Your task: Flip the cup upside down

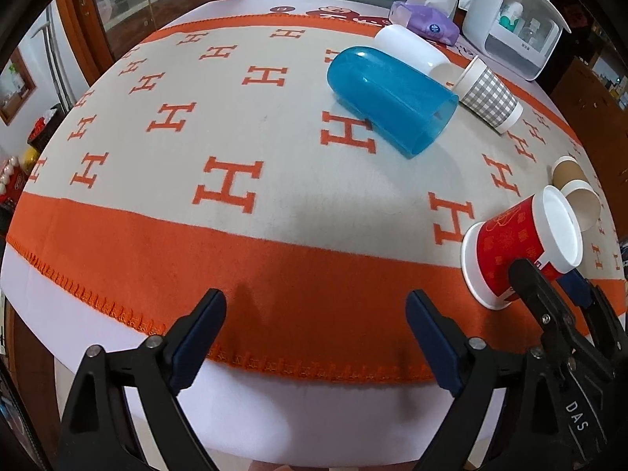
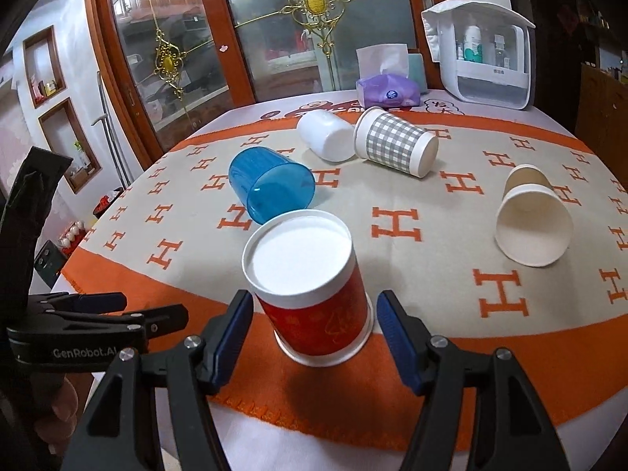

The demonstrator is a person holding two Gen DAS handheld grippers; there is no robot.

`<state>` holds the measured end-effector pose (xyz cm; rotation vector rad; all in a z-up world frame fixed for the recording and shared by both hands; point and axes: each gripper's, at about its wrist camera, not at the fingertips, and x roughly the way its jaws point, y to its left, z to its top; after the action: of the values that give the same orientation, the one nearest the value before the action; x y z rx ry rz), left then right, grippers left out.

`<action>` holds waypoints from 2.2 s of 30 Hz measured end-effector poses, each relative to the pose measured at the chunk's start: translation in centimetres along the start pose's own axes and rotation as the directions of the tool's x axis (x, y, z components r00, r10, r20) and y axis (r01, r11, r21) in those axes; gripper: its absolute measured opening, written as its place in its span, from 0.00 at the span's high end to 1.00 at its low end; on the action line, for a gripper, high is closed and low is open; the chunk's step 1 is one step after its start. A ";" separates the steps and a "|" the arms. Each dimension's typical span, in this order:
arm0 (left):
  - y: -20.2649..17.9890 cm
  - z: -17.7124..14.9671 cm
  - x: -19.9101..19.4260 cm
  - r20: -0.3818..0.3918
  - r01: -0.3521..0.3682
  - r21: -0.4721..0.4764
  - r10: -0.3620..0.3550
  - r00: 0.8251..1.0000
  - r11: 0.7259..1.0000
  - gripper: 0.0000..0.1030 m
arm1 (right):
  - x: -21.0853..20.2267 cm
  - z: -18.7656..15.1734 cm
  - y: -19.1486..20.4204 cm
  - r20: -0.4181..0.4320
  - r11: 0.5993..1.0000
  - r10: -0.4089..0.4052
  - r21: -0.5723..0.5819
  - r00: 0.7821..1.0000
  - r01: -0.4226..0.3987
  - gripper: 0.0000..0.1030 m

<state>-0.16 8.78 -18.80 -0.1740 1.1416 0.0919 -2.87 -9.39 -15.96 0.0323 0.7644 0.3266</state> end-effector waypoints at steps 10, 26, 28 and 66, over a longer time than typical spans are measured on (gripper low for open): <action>-1.1 0.8 -3.4 0.014 -0.003 0.035 0.002 1.000 0.999 0.10 | -4.0 2.2 0.1 -0.049 0.999 -0.031 0.020 0.998 0.032 0.36; -4.2 3.8 -13.5 0.114 -0.001 0.102 -0.010 0.993 0.995 0.04 | -12.4 8.3 -0.9 -0.087 0.991 -0.077 0.104 0.993 0.086 0.23; -4.7 4.0 -14.7 0.135 -0.010 0.109 -0.005 0.991 0.994 0.03 | -13.0 8.8 -1.2 -0.093 0.988 -0.078 0.123 0.993 0.089 0.23; -7.7 4.1 -18.6 0.204 -0.038 0.132 0.010 0.979 0.991 0.03 | -16.5 10.3 -0.4 -0.052 0.979 -0.156 0.126 0.986 0.161 0.23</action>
<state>-2.91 2.23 0.51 -0.0292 0.9423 0.0524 -6.78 -13.77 2.58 0.0869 0.8234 0.1255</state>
